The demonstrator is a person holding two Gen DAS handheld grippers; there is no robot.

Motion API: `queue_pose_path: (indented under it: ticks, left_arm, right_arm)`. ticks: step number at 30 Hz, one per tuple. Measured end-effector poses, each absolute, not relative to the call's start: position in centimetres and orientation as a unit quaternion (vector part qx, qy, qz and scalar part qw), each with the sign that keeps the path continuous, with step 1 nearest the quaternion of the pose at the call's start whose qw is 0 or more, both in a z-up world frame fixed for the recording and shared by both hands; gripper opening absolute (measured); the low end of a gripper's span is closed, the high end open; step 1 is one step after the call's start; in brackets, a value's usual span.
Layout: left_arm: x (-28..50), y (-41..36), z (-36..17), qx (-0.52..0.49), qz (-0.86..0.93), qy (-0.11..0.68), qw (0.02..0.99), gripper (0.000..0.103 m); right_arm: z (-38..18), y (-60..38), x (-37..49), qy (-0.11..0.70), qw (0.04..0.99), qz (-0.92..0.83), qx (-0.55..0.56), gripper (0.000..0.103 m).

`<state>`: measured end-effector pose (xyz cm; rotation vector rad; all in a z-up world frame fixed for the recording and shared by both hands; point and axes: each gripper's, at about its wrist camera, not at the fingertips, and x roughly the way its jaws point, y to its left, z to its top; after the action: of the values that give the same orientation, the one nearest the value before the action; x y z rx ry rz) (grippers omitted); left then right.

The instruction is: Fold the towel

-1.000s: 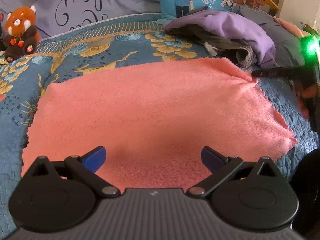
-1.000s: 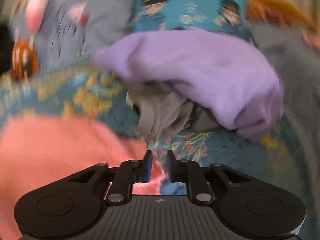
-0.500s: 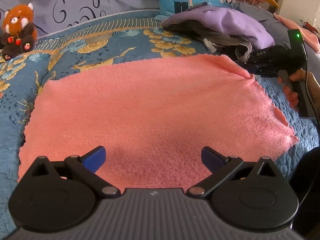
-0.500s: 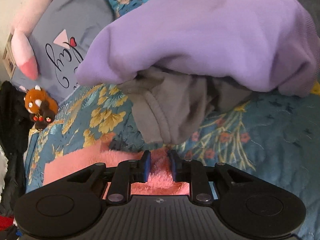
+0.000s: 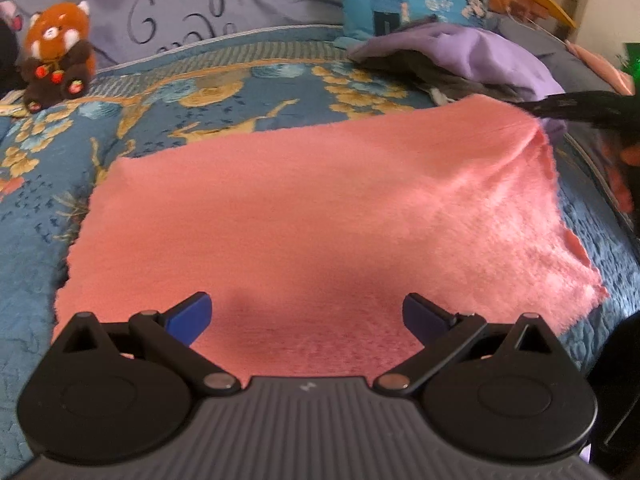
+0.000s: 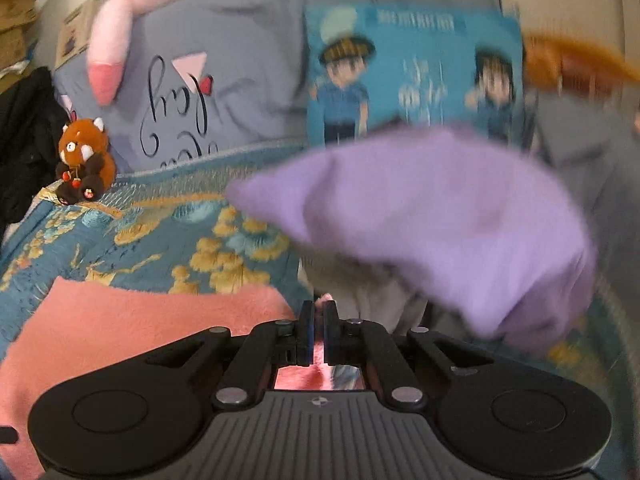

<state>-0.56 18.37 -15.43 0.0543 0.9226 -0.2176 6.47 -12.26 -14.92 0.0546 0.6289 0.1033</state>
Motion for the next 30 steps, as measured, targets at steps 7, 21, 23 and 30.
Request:
queue_pose_path:
  ticks: [7, 21, 23, 30]
  left_arm:
    - [-1.0, 19.9, -15.0, 0.012, -0.095, 0.440, 0.893, 0.103]
    - [-1.7, 18.4, -15.3, 0.027, -0.112, 0.437, 0.892, 0.103]
    - [-1.9, 18.1, -15.1, 0.028, -0.115, 0.434, 0.893, 0.103]
    - [-3.7, 14.1, -14.0, 0.055, -0.180, 0.419, 0.888, 0.103]
  right_arm:
    - [-13.7, -13.0, 7.9, 0.311, 0.949, -0.019, 0.054, 0.004]
    - [-14.0, -18.3, 7.0, 0.296, 0.936, -0.055, 0.181, 0.023]
    - [-13.9, -19.1, 5.1, 0.299, 0.931, -0.058, 0.201, 0.024]
    - [-17.0, -20.6, -4.4, 0.388, 0.879, -0.012, 0.277, 0.031]
